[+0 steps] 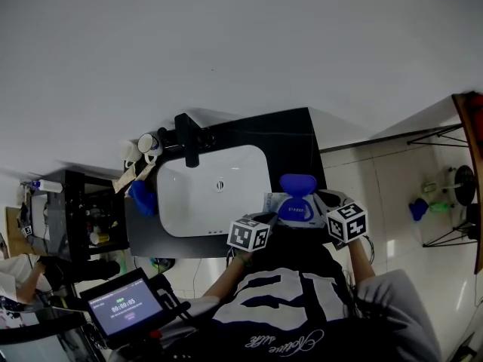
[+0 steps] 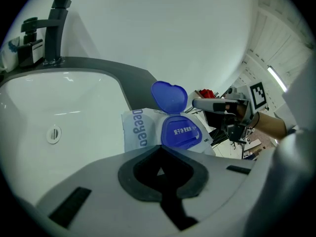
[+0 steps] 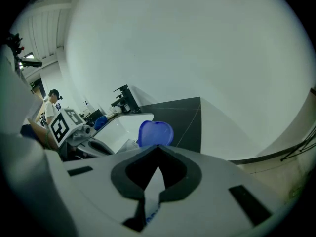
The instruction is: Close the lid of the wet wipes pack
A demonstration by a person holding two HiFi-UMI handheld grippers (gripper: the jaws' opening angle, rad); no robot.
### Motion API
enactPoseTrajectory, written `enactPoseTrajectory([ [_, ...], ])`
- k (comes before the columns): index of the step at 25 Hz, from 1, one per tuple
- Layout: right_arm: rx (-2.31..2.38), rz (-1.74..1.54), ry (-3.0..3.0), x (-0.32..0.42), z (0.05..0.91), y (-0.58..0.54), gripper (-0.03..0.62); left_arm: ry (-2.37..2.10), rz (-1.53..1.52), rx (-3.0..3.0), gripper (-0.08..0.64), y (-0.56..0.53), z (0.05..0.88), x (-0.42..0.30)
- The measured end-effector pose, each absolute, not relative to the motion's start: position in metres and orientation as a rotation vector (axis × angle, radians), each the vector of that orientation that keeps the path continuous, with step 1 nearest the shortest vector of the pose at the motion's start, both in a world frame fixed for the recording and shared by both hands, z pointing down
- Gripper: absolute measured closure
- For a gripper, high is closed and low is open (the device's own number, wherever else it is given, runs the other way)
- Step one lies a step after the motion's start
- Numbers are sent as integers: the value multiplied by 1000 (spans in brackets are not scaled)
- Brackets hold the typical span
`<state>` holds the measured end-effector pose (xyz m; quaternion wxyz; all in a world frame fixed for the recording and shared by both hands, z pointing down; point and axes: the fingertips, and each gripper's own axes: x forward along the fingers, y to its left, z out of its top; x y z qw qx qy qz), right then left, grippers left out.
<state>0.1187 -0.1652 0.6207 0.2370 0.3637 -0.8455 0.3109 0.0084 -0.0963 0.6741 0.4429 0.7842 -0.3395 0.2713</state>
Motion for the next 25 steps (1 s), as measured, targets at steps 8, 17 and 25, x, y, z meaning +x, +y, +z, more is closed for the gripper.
enactPoseTrajectory([
  [8, 1178, 816, -2121, 142, 651, -170, 594, -841, 664, 1949, 560, -96, 675, 9],
  [17, 1066, 909, -2324, 122, 634, -203, 594, -832, 647, 1958, 560, -97, 679, 10],
  [25, 823, 802, -2353, 85, 629, -120, 594, -820, 614, 1975, 560, -99, 675, 13],
])
